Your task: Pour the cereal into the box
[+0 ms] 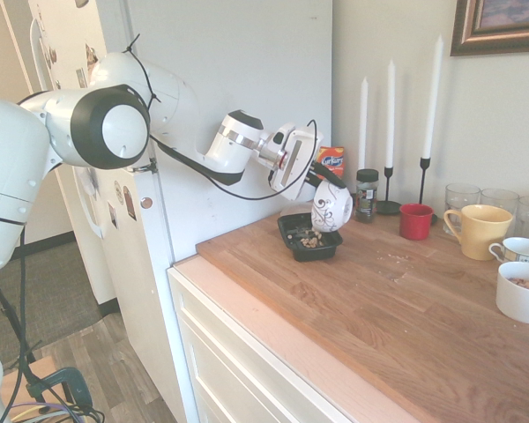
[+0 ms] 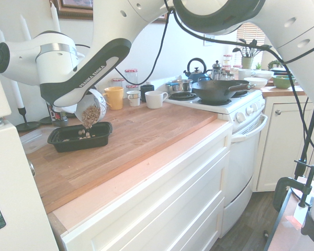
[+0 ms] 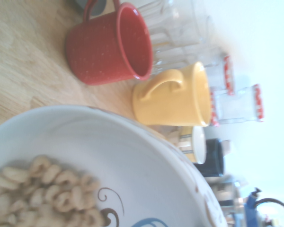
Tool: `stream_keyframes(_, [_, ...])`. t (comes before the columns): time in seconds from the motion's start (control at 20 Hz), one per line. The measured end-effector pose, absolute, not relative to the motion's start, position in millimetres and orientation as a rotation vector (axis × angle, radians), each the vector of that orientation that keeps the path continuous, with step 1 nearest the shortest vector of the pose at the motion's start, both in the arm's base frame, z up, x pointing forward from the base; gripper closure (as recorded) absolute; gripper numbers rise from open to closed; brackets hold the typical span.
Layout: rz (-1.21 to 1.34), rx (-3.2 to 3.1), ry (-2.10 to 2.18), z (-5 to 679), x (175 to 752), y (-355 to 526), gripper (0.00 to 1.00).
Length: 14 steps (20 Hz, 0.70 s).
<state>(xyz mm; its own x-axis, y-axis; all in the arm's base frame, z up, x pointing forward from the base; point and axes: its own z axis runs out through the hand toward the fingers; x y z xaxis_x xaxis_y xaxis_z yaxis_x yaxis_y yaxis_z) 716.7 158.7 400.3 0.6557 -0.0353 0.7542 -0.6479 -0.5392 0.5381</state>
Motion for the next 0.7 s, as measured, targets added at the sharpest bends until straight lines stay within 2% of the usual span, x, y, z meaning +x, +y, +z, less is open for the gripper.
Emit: stream_keyframes(0.7, [0.967, 1.896, -0.445, 422, 682, 190, 1.00])
